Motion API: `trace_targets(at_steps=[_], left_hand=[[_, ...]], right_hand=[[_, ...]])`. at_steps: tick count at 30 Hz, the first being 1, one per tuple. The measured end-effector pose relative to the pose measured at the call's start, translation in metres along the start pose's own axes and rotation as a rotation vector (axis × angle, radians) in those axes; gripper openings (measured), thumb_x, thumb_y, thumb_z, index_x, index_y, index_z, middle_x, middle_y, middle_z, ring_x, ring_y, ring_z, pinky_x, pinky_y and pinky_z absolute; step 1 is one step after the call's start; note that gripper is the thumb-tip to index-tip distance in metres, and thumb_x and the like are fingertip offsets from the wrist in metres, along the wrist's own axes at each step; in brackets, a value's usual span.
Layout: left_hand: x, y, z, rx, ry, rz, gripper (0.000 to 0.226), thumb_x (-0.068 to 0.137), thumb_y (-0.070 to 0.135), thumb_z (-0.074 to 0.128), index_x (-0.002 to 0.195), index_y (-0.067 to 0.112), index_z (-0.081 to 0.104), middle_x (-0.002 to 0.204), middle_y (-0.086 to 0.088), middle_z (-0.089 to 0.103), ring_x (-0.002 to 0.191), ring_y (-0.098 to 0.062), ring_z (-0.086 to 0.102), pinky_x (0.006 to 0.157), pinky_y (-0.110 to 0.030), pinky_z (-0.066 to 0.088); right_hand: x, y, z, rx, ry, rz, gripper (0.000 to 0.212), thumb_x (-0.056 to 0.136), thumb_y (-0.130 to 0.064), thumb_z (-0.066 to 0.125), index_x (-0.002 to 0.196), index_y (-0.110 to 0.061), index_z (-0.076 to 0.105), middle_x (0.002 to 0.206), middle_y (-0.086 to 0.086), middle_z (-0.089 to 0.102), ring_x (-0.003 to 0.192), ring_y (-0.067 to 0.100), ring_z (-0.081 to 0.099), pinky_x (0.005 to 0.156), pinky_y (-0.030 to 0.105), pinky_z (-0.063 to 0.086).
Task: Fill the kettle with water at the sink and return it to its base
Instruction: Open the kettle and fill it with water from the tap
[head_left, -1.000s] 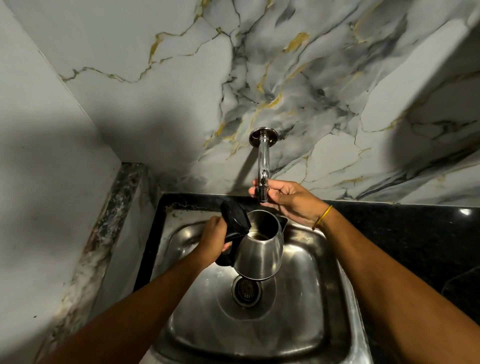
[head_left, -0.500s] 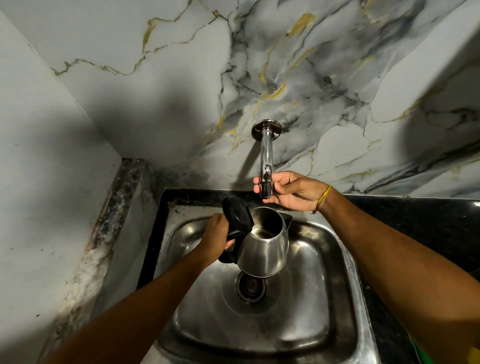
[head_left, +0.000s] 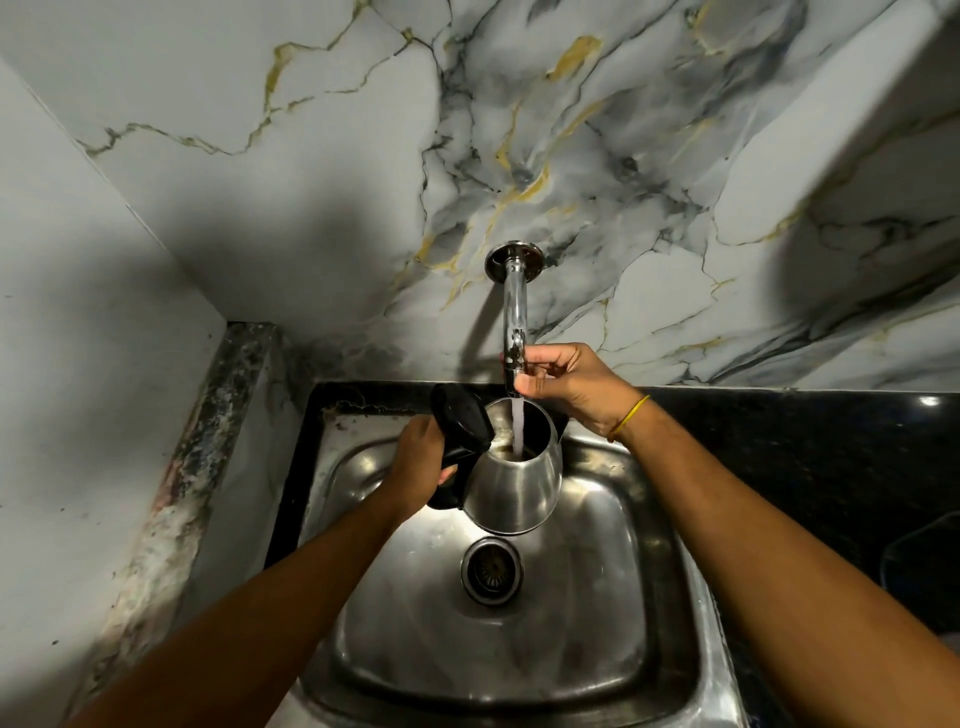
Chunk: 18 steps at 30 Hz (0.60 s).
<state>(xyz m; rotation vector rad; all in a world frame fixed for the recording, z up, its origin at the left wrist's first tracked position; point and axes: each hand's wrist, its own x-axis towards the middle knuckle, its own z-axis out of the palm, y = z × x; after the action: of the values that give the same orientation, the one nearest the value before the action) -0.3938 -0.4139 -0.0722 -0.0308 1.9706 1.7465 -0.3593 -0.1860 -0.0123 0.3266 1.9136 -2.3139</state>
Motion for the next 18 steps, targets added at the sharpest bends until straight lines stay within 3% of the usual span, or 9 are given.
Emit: trace_targets(at_steps=[3,6,8,11,14,16,18], left_hand=[[0.004,-0.003,0.003,0.007,0.033,0.008,0.027,0.077,0.043,0.049,0.076,0.019,0.061,0.072,0.001,0.062,0.062,-0.008,0.06,0.05,-0.015,0.047],[0.006,-0.004,0.004,0.007,0.041,0.018,0.027,0.08,0.042,0.046,0.081,0.022,0.063,0.079,0.003,0.068,0.074,-0.008,0.065,0.062,-0.022,0.051],[0.005,-0.003,0.005,-0.006,0.041,0.043,0.027,0.08,0.041,0.046,0.079,0.022,0.064,0.066,0.011,0.072,0.065,0.001,0.068,0.056,-0.016,0.052],[0.002,0.001,0.007,-0.024,0.041,0.084,0.026,0.082,0.04,0.047,0.075,0.021,0.064,0.058,0.019,0.071,0.059,0.009,0.066,0.05,-0.007,0.048],[0.001,0.004,0.006,-0.029,0.05,0.09,0.03,0.081,0.04,0.047,0.078,0.017,0.065,0.071,0.005,0.07,0.067,-0.003,0.065,0.05,-0.008,0.047],[0.0,0.006,0.004,-0.042,0.052,0.082,0.033,0.08,0.041,0.047,0.085,0.013,0.064,0.083,-0.004,0.066,0.071,-0.004,0.065,0.051,-0.008,0.048],[-0.002,0.009,0.003,-0.028,0.036,0.112,0.03,0.079,0.042,0.049,0.079,0.015,0.063,0.079,-0.005,0.063,0.064,-0.001,0.063,0.051,-0.01,0.048]], right_hand=[[-0.006,0.003,0.011,-0.138,0.164,-0.1,0.048,0.083,0.013,0.076,0.129,0.008,0.065,0.063,-0.018,0.073,0.063,-0.006,0.067,0.072,0.009,0.054],[-0.014,0.005,0.021,-0.191,0.268,-0.196,0.049,0.081,0.013,0.077,0.128,0.012,0.064,0.07,-0.026,0.075,0.064,-0.012,0.066,0.071,0.005,0.05],[-0.019,0.005,0.025,-0.223,0.296,-0.203,0.047,0.082,0.011,0.078,0.128,0.01,0.066,0.075,-0.027,0.076,0.065,-0.013,0.064,0.072,0.004,0.05],[-0.027,0.005,0.027,-0.299,0.31,-0.181,0.039,0.086,-0.002,0.08,0.125,-0.001,0.073,0.087,-0.02,0.076,0.082,-0.01,0.068,0.085,0.012,0.053],[-0.039,0.013,0.029,-0.368,0.354,-0.195,0.029,0.093,-0.015,0.076,0.122,-0.017,0.077,0.1,-0.021,0.079,0.102,-0.007,0.071,0.092,0.013,0.052],[-0.044,0.021,0.026,-0.432,0.426,-0.205,0.03,0.099,-0.025,0.069,0.127,-0.017,0.075,0.119,-0.011,0.078,0.117,0.0,0.068,0.102,0.019,0.051],[-0.049,0.033,0.02,-0.406,0.501,-0.169,0.036,0.103,-0.029,0.062,0.135,-0.014,0.07,0.133,0.0,0.072,0.127,0.008,0.063,0.11,0.025,0.047]])
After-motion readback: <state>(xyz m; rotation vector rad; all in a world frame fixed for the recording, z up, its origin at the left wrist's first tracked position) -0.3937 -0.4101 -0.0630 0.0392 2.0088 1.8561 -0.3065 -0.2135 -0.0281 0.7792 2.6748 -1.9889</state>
